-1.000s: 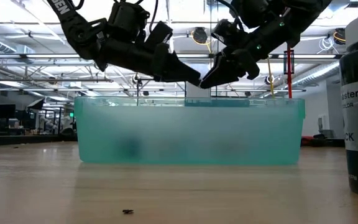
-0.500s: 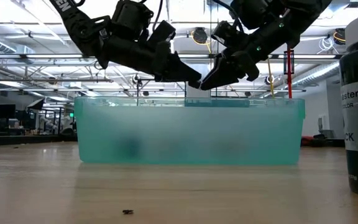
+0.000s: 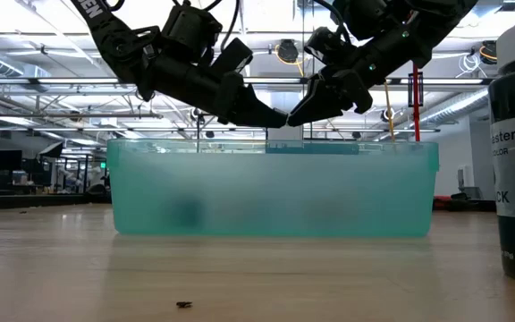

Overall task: Pick & Place food coloring
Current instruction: Put the small purple food coloring bottle into the blue bin

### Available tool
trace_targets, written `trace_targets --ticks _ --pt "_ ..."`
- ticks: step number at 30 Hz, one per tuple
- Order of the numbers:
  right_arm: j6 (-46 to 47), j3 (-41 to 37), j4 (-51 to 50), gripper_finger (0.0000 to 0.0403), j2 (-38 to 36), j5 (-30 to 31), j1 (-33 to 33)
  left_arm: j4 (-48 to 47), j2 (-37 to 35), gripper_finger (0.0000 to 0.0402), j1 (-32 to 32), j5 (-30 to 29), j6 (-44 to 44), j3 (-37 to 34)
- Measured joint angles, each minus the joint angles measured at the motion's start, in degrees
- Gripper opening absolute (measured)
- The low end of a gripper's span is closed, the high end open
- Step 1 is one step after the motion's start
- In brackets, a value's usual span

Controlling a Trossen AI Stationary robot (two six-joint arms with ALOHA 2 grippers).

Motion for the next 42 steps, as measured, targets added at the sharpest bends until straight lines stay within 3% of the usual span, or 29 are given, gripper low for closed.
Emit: trace_targets --ticks 11,19,22,29,34,39,42 --pt "0.0 0.0 -0.2 0.0039 0.0 0.0 0.0 1.4 0.0 0.0152 0.0 0.0 0.7 0.0" --pt "1.7 0.0 -0.3 0.0039 0.0 -0.1 0.0 0.2 0.0 0.0054 0.1 -0.1 2.6 0.0" --pt "3.0 0.0 -0.2 0.0039 0.0 0.2 0.0 0.4 0.0 0.0052 0.3 -0.9 3.3 0.0" --pt "6.7 0.1 -1.9 0.0106 0.0 6.5 0.0 1.7 -0.6 0.0052 2.3 -0.6 3.3 0.0" --pt "10.0 0.1 -5.6 0.0133 -1.4 10.1 0.0 3.0 -0.7 0.0052 5.8 4.9 2.0 -0.1" --pt "11.6 0.1 -6.7 0.0134 -1.8 10.4 -0.1 22.2 -0.7 0.0052 9.3 18.5 -2.4 -5.2" --pt "11.4 0.1 -5.4 0.0131 -1.8 10.2 -0.6 36.6 -0.7 0.0052 10.4 21.1 -4.2 -9.6"
